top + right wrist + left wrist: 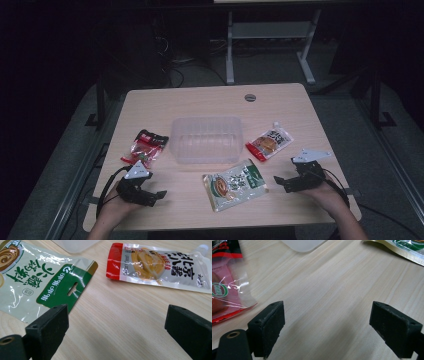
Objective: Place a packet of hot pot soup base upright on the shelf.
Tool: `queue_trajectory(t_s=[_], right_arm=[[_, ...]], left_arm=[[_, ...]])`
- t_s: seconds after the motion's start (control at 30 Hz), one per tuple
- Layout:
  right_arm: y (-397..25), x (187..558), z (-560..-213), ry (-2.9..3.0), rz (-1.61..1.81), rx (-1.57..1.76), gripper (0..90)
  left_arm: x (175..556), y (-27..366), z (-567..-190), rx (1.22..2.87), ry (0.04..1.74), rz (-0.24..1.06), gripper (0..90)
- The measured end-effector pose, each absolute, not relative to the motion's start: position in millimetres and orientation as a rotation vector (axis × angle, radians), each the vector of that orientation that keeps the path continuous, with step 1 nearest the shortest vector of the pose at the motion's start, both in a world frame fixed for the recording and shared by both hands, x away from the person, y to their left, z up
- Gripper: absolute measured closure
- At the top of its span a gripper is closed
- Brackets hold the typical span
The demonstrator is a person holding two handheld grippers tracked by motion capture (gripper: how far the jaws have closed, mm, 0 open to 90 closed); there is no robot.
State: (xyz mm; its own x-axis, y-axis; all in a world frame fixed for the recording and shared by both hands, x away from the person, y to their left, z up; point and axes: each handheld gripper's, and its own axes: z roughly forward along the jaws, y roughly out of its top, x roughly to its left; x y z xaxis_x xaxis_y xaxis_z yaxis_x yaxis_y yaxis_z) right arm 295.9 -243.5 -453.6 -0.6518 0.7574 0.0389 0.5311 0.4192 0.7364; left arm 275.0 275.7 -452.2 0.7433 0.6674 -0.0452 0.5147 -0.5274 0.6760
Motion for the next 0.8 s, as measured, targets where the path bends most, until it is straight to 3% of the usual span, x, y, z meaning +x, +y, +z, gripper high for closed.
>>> queue_trajectory(t_s=[0.73, 0.8], right_arm=[[-245, 293, -450, 2.350, 1.116, 1.100, 5.9], [-245, 294, -450, 2.351, 1.116, 1.109, 9.1]], left_arm=[[280, 276, -434, 2.213, 0.939, 0.308, 14.2], [281, 277, -431, 2.212, 0.947, 0.319, 14.2]])
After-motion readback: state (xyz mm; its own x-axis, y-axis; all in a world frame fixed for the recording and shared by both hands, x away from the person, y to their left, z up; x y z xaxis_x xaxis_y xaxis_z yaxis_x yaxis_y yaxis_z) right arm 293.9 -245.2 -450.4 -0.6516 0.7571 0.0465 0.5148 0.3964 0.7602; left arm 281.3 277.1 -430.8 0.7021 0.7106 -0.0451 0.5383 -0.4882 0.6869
